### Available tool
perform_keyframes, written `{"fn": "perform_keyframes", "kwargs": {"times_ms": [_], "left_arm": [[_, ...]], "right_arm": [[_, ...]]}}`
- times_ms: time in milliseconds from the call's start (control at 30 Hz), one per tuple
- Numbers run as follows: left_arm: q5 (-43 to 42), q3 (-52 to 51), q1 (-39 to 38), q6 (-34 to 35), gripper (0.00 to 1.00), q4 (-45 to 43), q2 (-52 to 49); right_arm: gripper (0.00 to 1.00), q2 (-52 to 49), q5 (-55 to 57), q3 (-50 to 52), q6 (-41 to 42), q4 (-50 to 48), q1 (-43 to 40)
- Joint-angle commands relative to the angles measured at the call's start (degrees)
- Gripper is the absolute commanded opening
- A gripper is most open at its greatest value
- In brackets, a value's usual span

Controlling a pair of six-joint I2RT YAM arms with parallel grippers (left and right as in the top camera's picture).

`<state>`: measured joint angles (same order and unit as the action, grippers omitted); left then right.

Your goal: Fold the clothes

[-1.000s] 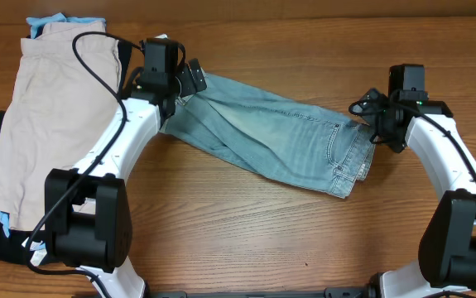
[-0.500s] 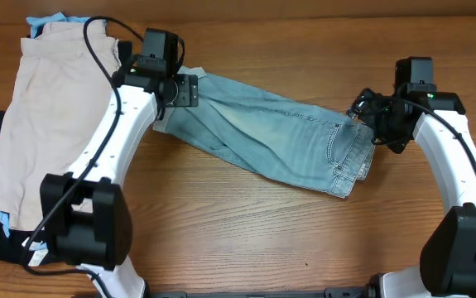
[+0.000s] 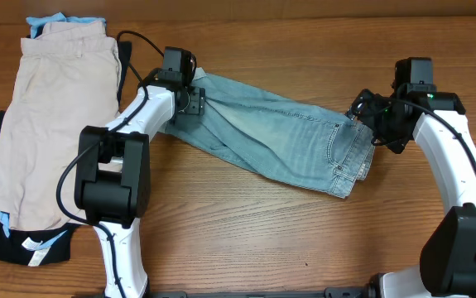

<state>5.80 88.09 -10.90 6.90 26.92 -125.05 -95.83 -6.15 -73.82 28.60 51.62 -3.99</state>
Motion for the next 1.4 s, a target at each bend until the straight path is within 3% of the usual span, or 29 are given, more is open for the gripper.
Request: {"fn": "perform_keyframes", "kwargs": {"times_ms": [0,100,167,300,433,600,700,867,1100,1133,1167,1200,1233,1367], "left_arm": [[0.3,-0.6,-0.4,-1.2,0.76,-0.4,-0.7],[0.3,-0.6,-0.4,-1.2,0.61,-0.6,-0.7],[0.3,-0.6,-0.4,-1.1,0.43,-0.6,-0.7],[0.4,-0.6,-0.4,-1.1,0.26,-0.5,-0.7],[1.2,2.8,-0.4,-0.9,0.19,4.3,-0.4],[4.9,14.4,-0.3,0.7,0.04,20.0,-0.4],[5.9,20.7,-0.3,0.3,0.04,29.9,-0.4],[7.3,20.4,-0.3,-0.3,0.04,39.1,-0.4],[7.3,11.7,-0.3,0.4,0.04,36.0,-0.4],[7.5,10.6,-0.3,0.4,0.08,35.0,-0.4],[7.8,9.5,-0.3,0.4,0.18,33.7,-0.5],[8.1,8.7,-0.3,0.4,0.49,32.5,-0.5],[8.3,8.2,-0.3,0.4,1.0,31.3,-0.5],[7.4,10.4,-0.3,0.6,1.0,29.6,-0.4]], "right_arm": [[1.0,1.3,0.1,-1.1,-0.4,-0.3,0.3],[1.0,1.3,0.1,-1.1,-0.4,-0.2,0.3],[1.0,1.3,0.1,-1.1,-0.4,-0.2,0.3],[1.0,1.3,0.1,-1.1,-0.4,0.0,0.3],[1.0,1.3,0.1,-1.1,-0.4,0.0,0.3],[1.0,1.3,0.1,-1.1,-0.5,0.0,0.3],[1.0,1.3,0.2,-1.1,-0.6,0.0,0.3],[1.0,1.3,1.6,-1.1,-0.6,0.8,0.3],[1.0,1.3,1.6,-1.1,-0.7,1.3,0.3],[1.0,1.3,1.6,-1.1,-0.9,1.4,0.3],[1.0,1.3,1.6,-1.1,-1.0,1.5,0.3],[1.0,1.3,1.6,-1.1,-1.0,1.7,0.3],[1.0,1.3,1.6,-1.1,-1.1,1.8,0.3],[1.0,1.3,0.5,-1.1,-3.5,3.3,0.3]]}}
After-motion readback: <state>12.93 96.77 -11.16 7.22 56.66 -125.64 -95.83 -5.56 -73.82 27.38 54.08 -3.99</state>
